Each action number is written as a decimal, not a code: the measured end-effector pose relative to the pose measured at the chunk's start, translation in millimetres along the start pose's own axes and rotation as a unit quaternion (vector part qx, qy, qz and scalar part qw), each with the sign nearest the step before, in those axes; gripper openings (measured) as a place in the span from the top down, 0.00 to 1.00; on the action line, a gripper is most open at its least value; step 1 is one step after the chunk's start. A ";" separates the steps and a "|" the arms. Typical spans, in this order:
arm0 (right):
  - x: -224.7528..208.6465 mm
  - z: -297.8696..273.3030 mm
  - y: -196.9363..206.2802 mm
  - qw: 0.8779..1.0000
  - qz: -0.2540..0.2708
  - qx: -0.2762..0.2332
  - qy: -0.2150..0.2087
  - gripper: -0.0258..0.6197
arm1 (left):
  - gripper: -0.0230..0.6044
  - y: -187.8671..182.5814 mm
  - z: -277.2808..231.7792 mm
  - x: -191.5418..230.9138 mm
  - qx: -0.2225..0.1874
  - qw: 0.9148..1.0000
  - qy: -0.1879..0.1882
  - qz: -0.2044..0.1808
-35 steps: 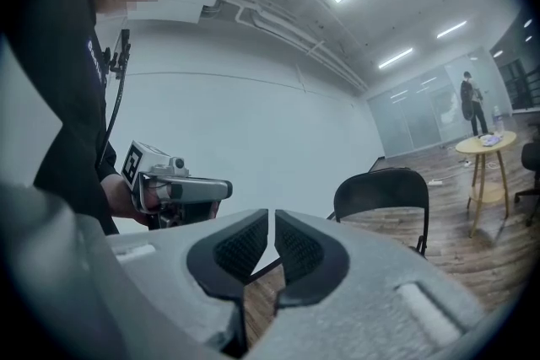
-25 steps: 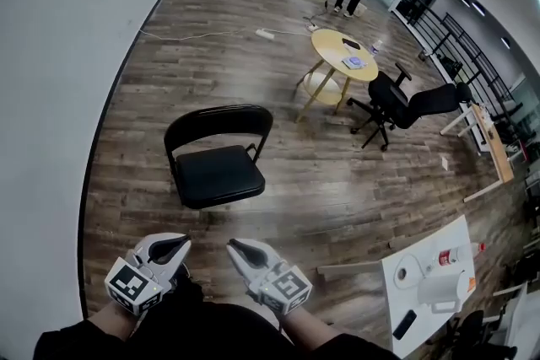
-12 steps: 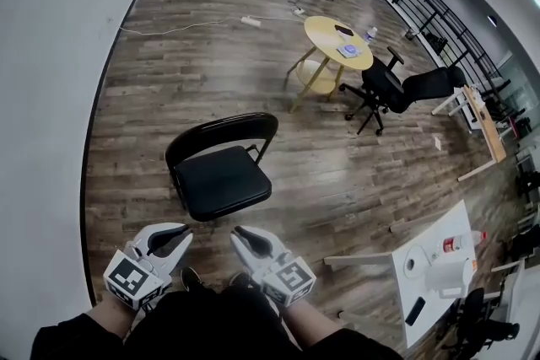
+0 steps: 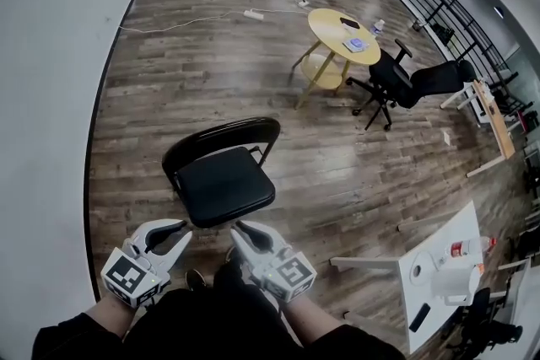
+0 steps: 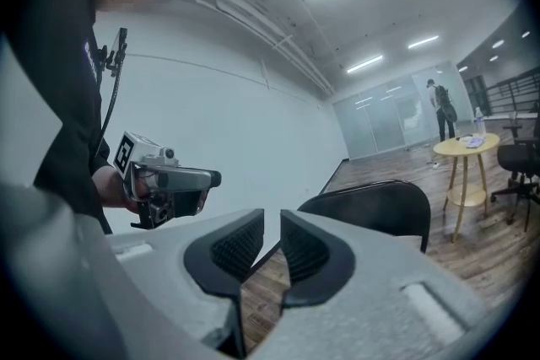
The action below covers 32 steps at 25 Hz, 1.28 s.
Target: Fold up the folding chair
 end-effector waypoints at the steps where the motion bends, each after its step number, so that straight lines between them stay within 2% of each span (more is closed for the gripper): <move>1: -5.1 -1.1 -1.7 1.000 0.000 0.000 -0.003 0.88 | 0.86 -3.3 -3.6 1.9 0.002 1.000 -0.003 0.001; 5: -32.3 -6.3 -13.8 1.000 0.000 -0.002 -0.014 0.87 | 0.85 -25.9 -21.5 11.0 0.016 1.000 -0.021 0.002; 10: -67.6 -11.5 -14.9 1.000 -0.004 -0.001 -0.029 0.87 | 0.84 -36.9 -49.7 17.4 0.026 0.999 -0.034 0.009; 22: -127.0 -8.1 -11.9 0.998 -0.024 0.001 -0.057 0.86 | 0.80 -76.4 -100.5 20.1 0.053 0.997 -0.059 -0.010; 29: -143.2 -8.7 1.5 0.997 -0.055 0.010 -0.046 0.84 | 0.73 -80.6 -118.1 34.3 0.089 0.994 -0.050 -0.047; 32: -147.3 -13.4 8.9 0.997 -0.070 0.019 -0.036 0.82 | 0.69 -68.0 -125.9 50.7 0.104 0.991 -0.040 -0.079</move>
Point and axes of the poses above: the fingertips, and each gripper's own axes: z backward along the fingers, x to its left, y out of its underside, the point moved 7 cm from there along z, backward along the fingers, and after that the axes turned 12 degrees about x, right-handed, at the moved point
